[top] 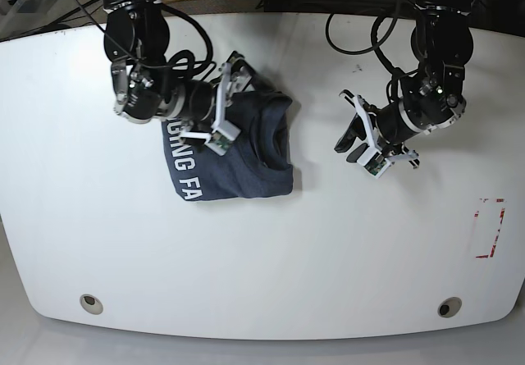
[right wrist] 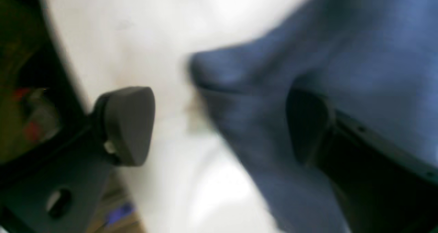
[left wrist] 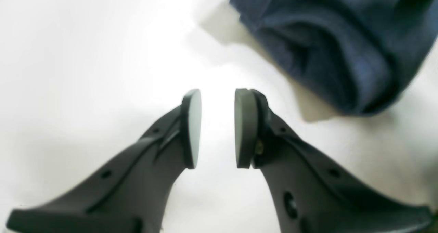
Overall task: Fold the T-shirt properly
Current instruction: 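Press and square the folded bundle with both grippers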
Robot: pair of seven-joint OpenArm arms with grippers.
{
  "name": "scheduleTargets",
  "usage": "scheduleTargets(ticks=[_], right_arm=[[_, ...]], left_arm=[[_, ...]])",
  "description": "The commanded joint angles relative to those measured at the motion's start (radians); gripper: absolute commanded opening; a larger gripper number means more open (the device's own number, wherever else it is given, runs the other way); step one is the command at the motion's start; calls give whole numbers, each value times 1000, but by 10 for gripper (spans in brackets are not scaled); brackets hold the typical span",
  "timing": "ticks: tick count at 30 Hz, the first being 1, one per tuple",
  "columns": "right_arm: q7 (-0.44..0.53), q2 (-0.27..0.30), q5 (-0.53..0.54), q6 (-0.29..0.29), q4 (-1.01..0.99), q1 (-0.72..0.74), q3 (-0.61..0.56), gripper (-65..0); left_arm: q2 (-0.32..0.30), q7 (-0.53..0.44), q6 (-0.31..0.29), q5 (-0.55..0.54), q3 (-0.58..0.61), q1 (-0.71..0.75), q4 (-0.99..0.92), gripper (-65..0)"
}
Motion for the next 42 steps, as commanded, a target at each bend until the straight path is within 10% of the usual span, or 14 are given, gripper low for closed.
scheduleTargets(ticks=[1,11,20,33,42], right_arm=[[52,17,20,-1,24,32,89,-75],[69,55,-110,-1,-256,296,211,-114],[284,34,-427,-1,-580,488,198,-563],[706,39,-614,-1,-962,492,167,-544],[552,31,-623,-1,-743,511,167,-542]], left_arm=[[2,-29,-2,42,89,-39,18,-500],[173,-29,-2,303,389,-119,-13,-500],[285,-29,-2,390,448,-137,-126,-504],[241,-29,-9,387,247,-128,-164,-500],[146,-29,-9,386,245,-181,-207,-500]])
